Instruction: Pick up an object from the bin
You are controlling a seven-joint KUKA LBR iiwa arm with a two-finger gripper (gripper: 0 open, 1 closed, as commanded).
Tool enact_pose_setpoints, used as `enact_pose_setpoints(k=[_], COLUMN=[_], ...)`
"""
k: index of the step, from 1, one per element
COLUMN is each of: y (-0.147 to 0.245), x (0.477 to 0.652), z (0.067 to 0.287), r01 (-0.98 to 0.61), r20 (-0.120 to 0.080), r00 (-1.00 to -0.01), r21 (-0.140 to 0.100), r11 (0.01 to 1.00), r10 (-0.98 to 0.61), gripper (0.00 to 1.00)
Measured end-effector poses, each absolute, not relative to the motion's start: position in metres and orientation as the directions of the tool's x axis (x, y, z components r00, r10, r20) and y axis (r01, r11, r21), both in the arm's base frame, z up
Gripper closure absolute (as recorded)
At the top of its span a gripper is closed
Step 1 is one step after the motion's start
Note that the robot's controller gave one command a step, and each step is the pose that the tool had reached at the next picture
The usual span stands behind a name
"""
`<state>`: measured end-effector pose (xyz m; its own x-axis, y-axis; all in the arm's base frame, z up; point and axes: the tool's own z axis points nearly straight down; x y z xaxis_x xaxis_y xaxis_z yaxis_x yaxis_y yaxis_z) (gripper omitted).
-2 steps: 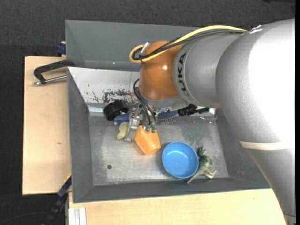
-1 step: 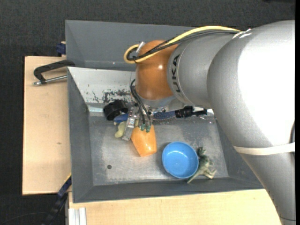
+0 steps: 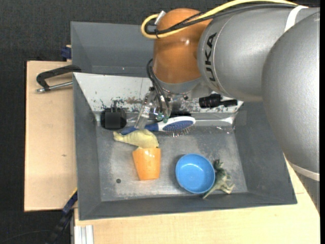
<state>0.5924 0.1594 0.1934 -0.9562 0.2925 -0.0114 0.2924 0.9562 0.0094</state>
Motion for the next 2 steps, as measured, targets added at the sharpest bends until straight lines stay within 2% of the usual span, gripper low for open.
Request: enact_pose_setpoints(k=[1,2], y=[0.155,0.075], x=[0.593,0.54], z=[0.274,0.145], r01=[0.33,0.307], r20=[-0.013,0.008], r00=[-0.944,-0.952], r21=[0.01,-0.005], r11=[0.944,0.952], r10=[0.33,0.307], gripper=[1.0,1.0])
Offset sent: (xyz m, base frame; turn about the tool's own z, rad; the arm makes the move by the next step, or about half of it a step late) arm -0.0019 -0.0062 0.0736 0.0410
